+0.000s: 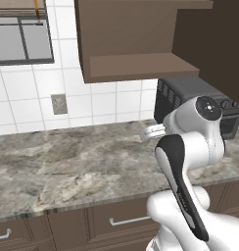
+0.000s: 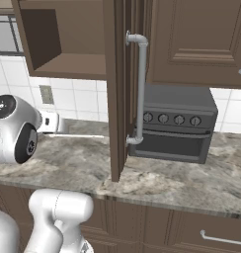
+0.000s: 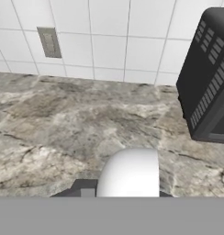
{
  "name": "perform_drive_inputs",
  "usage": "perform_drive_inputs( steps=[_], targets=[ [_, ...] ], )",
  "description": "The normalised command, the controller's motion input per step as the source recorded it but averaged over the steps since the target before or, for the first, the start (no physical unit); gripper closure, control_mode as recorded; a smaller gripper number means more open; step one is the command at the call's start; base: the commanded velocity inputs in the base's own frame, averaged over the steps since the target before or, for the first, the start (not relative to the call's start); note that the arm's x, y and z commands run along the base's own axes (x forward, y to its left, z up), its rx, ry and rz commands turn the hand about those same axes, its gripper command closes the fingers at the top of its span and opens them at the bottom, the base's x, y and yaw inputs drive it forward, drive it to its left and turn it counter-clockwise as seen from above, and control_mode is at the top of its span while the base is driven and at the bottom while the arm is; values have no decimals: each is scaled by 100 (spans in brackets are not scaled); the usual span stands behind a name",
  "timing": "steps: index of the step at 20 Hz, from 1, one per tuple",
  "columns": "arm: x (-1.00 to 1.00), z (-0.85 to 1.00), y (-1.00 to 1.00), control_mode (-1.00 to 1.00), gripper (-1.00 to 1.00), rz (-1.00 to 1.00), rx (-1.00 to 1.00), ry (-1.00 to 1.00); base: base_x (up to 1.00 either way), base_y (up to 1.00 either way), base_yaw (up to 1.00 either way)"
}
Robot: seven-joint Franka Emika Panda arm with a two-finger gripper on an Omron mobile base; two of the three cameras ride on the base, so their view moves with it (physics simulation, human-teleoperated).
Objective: Open the cabinet and move the ladle to the pot. Then close the cabinet.
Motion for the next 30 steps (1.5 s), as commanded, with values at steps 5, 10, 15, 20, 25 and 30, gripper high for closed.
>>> perform_drive_inputs(
  steps=[5, 10, 15, 20, 25, 30],
  targets=[
    [-8, 0, -5, 100, 100, 0, 2, -1, -13, 0, 0],
    [0, 0, 0, 100, 100, 0, 0, 0, -43, 3, 0],
    [0, 0, 0, 100, 100, 0, 0, 0, -26, 11, -1],
    [0, 0, 0, 100, 100, 0, 0, 0, 0, 55, -2],
    [0, 0, 0, 100, 100, 0, 0, 0, 0, 87, -5],
    [0, 0, 0, 100, 100, 0, 0, 0, 0, 82, -7]
  ],
)
